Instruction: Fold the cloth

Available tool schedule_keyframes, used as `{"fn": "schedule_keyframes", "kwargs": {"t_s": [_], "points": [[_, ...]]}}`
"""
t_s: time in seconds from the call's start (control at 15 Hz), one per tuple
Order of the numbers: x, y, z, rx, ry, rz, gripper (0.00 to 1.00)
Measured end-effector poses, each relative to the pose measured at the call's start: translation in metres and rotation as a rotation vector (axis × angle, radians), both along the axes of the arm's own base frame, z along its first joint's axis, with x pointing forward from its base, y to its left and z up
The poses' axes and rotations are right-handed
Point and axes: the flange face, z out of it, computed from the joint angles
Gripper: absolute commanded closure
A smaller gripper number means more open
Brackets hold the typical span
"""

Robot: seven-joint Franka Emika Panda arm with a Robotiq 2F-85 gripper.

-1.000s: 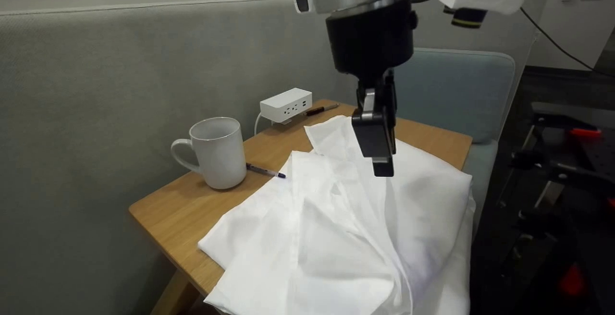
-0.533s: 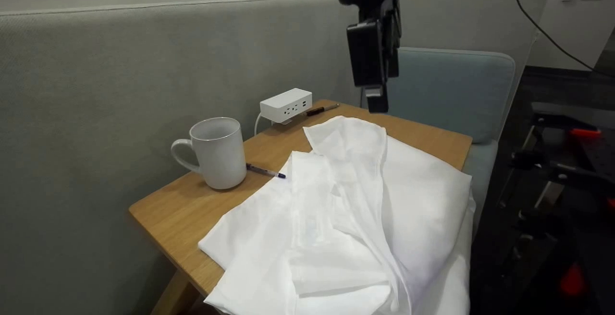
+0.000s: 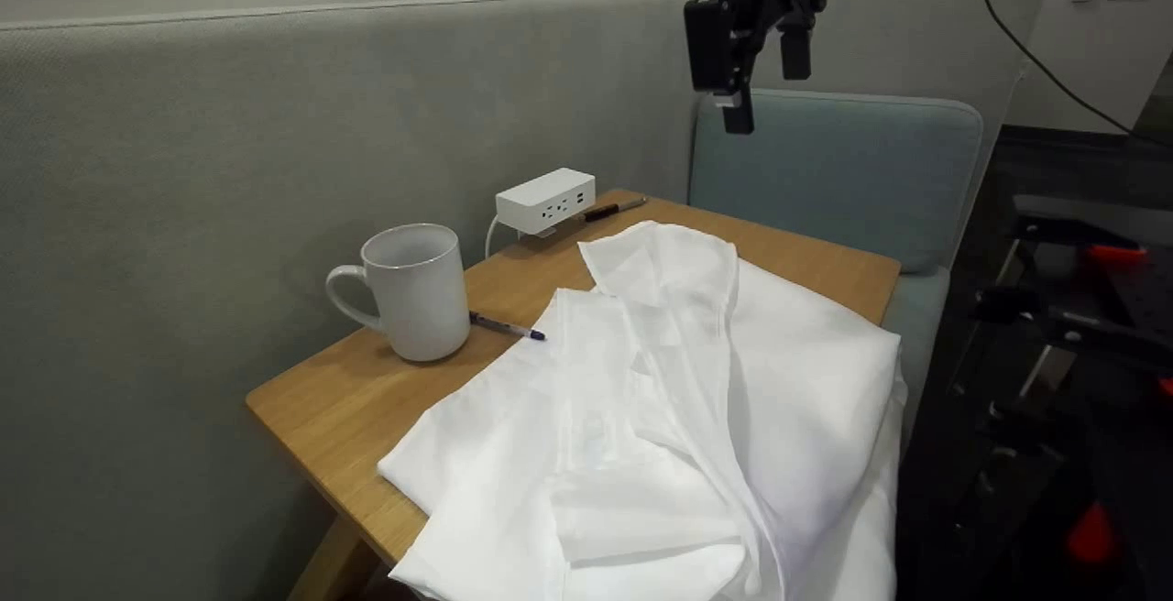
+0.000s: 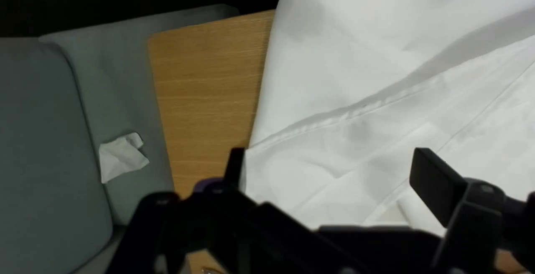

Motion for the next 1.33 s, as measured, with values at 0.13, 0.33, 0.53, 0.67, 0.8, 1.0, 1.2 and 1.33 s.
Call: {"fn": "schedule_keyframes", "kwargs": {"t_s": [0.13, 0.33, 0.53, 0.67, 0.8, 1.0, 1.2, 1.33], "points": [[0.002, -0.026, -0.009, 0.012, -0.034, -0.086, 0.00], [0.005, -0.064, -0.025, 0.024, -0.089, -0.203, 0.00], [0.005, -0.084, -0.039, 0.010, -0.085, -0.252, 0.00], [0.004, -0.082, -0.042, 0.009, -0.079, -0.249, 0.00], [0.005, -0.082, -0.043, 0.009, -0.079, -0.251, 0.00], [0.008, -0.092, -0.051, 0.017, -0.107, -0.303, 0.00], [0.014, -0.114, -0.076, 0.057, -0.157, -0.361, 0.00], [0.016, -0.124, -0.104, 0.085, -0.180, -0.392, 0.00]]}}
